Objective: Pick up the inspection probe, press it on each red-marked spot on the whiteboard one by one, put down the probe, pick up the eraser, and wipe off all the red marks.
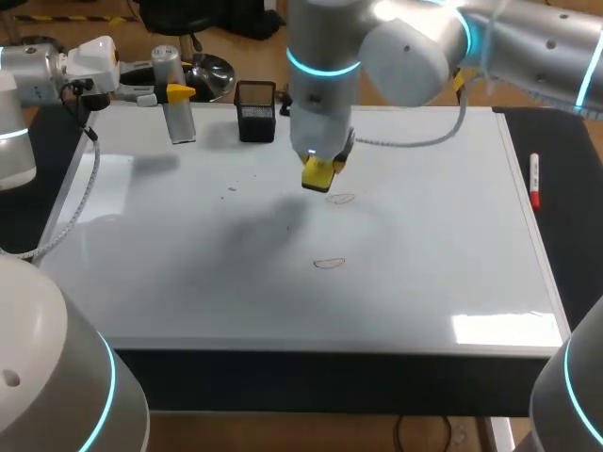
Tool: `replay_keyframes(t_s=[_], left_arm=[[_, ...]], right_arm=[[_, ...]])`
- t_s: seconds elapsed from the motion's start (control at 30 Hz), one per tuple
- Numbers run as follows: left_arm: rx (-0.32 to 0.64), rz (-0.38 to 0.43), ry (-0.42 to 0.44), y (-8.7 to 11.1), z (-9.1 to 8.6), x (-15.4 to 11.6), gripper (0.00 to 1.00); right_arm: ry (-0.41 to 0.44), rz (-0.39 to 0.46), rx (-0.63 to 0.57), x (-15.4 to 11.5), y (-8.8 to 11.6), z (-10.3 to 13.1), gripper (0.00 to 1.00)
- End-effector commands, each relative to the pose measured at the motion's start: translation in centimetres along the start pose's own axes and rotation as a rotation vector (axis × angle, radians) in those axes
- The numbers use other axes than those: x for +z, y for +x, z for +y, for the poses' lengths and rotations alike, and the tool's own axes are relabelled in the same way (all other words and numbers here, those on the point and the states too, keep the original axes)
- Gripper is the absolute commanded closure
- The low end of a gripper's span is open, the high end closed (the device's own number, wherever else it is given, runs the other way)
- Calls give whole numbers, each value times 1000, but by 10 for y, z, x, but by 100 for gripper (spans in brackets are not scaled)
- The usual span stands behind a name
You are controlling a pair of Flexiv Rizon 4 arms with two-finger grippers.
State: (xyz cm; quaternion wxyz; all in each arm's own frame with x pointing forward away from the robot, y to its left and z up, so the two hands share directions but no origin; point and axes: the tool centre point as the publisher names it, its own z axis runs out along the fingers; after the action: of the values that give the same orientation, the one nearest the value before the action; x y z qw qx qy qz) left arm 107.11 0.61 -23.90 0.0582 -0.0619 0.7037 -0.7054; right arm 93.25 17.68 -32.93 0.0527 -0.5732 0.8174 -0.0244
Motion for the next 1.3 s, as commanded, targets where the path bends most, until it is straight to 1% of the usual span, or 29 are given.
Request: replay_keyframes(t_s=[0.03,0.1,0.13,0.2,0.27,0.3,0.37,0.5,0.67,0.8,1.03,1.17,1.3], left_arm=[[0,-2,-1,1,-1,0,100],[0,-2,-1,1,-1,0,100],[0,-2,-1,1,-1,0,100],[0,-2,-1,1,-1,0,100],[0,-2,-1,1,-1,0,100],[0,-2,-1,1,-1,0,100],[0,-2,-1,1,-1,0,100],[0,-2,-1,1,-1,0,100],[0,-2,-1,1,-1,0,100],[0,-2,-1,1,-1,0,100],[0,-2,-1,1,-1,0,100],[0,-2,-1,1,-1,0,100],[0,-2,-1,1,-1,0,100]], right_arm=[[-18,-11,25,-5,25,-28,100],[-33,-33,63,-6,36,-43,100],[-23,-5,72,-5,41,-50,100],[-28,-8,116,-3,53,-63,100],[-23,11,157,-1,66,-77,100],[-30,-5,181,0,72,-84,100],[-21,17,203,1,83,-97,100],[-34,11,266,5,106,-122,100],[-60,38,325,14,132,-147,100],[-75,40,358,15,149,-165,100],[-93,75,392,20,173,-197,100],[-111,109,409,22,184,-209,100],[-120,113,430,25,195,-217,100]])
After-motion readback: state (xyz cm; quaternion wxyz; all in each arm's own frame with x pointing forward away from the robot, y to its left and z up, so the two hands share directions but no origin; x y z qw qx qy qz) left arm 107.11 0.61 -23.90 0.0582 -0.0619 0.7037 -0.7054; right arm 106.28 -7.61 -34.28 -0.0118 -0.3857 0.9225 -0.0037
